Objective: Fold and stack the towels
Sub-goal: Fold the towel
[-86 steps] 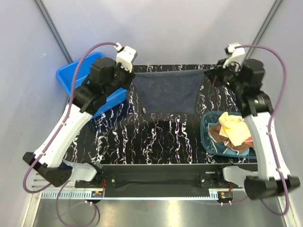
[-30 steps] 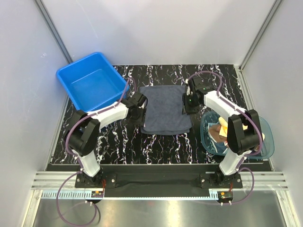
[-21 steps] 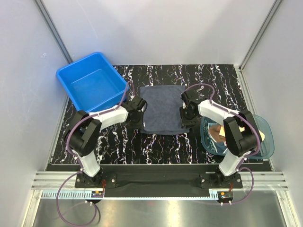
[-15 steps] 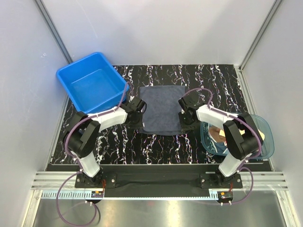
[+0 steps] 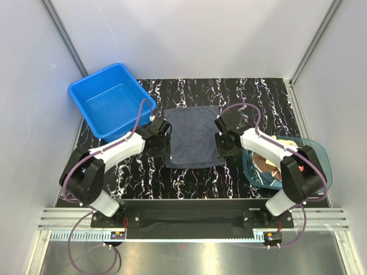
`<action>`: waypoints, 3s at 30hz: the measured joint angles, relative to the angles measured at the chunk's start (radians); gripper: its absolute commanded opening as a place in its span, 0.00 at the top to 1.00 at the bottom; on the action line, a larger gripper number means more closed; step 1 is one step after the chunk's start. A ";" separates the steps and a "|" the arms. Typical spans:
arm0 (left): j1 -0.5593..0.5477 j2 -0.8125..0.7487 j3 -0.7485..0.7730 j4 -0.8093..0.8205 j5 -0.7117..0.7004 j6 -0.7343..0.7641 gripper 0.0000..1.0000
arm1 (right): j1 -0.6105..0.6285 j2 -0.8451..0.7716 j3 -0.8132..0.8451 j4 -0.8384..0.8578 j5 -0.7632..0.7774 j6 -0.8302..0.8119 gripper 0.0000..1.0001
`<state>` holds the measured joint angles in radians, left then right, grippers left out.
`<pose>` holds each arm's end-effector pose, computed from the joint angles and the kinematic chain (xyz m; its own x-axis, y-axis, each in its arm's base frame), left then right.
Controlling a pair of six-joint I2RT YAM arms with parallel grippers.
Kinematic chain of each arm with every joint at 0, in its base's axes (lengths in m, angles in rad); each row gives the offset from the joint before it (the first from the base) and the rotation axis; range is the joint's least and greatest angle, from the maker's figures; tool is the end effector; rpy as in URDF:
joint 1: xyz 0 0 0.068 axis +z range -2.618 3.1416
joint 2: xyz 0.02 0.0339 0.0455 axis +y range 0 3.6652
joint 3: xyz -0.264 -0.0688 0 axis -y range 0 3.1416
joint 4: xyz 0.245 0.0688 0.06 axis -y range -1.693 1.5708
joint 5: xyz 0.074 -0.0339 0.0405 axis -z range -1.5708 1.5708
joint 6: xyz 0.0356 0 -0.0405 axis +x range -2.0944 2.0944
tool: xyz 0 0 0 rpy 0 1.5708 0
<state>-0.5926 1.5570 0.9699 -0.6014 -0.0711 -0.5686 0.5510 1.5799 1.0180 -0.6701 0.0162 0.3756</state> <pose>0.2456 -0.1623 0.1901 -0.9367 -0.0168 -0.3498 0.0365 0.9887 -0.1453 0.2543 0.1556 0.1944 -0.9379 -0.1458 -0.3148 -0.1879 0.9763 0.1077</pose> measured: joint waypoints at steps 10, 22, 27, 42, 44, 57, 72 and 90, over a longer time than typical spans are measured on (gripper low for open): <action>0.000 0.008 0.067 0.051 0.037 -0.065 0.51 | -0.043 0.040 0.122 -0.024 0.077 0.048 0.67; 0.000 0.093 -0.018 0.097 0.048 -0.110 0.97 | -0.116 0.100 0.079 0.005 0.050 0.073 0.68; 0.000 0.093 -0.019 0.105 0.049 -0.111 1.00 | -0.135 0.131 0.049 0.021 0.033 0.092 0.72; 0.000 0.092 -0.029 0.117 0.047 -0.110 1.00 | -0.142 0.140 0.019 0.026 0.055 0.171 0.66; 0.000 0.092 -0.029 0.115 0.042 -0.109 1.00 | -0.143 0.137 0.014 0.031 0.055 0.183 0.66; 0.000 0.092 -0.029 0.113 0.036 -0.109 1.00 | -0.155 0.099 -0.043 0.084 0.055 0.263 0.66; 0.000 0.085 -0.010 0.076 0.034 -0.109 1.00 | -0.159 0.056 -0.053 0.099 0.087 0.280 0.71; 0.000 0.081 -0.005 0.066 0.034 -0.102 1.00 | -0.161 0.056 -0.063 0.125 0.088 0.271 0.80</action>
<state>-0.5930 1.6382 0.9653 -0.5358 -0.0372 -0.6704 0.3897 1.6363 0.9550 -0.5449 0.1040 0.6468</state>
